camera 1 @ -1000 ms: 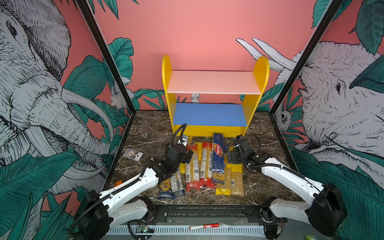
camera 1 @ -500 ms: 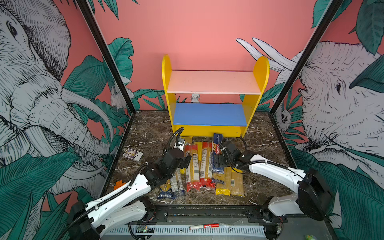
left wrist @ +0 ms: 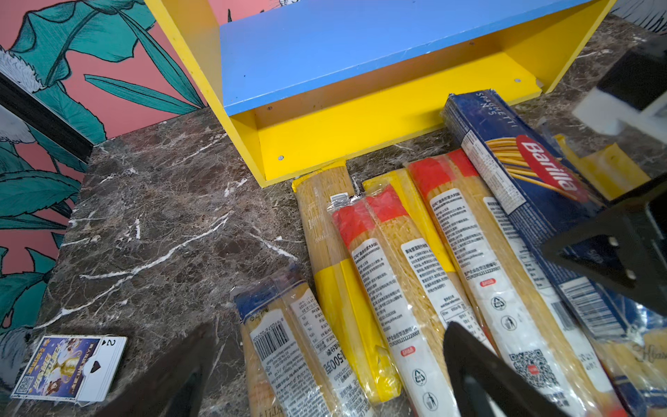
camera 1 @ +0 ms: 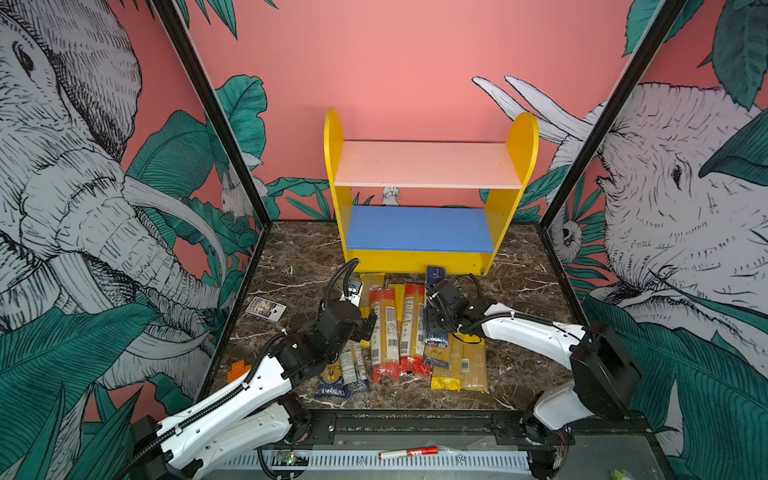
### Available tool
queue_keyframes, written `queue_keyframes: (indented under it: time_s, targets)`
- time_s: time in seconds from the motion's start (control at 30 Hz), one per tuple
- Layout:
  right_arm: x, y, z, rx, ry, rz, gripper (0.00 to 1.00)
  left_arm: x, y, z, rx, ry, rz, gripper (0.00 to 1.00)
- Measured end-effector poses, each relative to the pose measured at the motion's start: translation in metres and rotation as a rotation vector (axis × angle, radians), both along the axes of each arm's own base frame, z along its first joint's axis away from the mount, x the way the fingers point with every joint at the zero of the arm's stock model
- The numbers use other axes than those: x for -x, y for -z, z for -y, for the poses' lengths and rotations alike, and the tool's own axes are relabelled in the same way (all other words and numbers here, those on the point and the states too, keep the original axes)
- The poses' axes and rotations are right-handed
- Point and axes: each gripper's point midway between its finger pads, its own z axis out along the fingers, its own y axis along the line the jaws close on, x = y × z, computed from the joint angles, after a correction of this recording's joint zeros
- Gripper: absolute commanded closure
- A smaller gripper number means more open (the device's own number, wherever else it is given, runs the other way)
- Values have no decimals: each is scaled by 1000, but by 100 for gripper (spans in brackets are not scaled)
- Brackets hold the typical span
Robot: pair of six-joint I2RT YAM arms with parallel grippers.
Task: Arrange pasta packages on shelves
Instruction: Pick up the pasta box from the pasta bags.
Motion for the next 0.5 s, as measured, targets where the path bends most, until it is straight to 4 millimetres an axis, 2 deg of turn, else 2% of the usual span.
queue_keyframes:
  time_s: [0.1, 0.27, 0.5]
  targets:
    - [1, 3, -1, -14, 9, -11, 36, 0, 2, -1, -1, -3, -2, 1]
    - [0, 5, -4, -29, 20, -15, 55, 1, 5, -2, -6, -5, -10, 1]
    - [-2, 1, -6, -37, 22, -11, 69, 2, 4, -3, -3, -5, -7, 1]
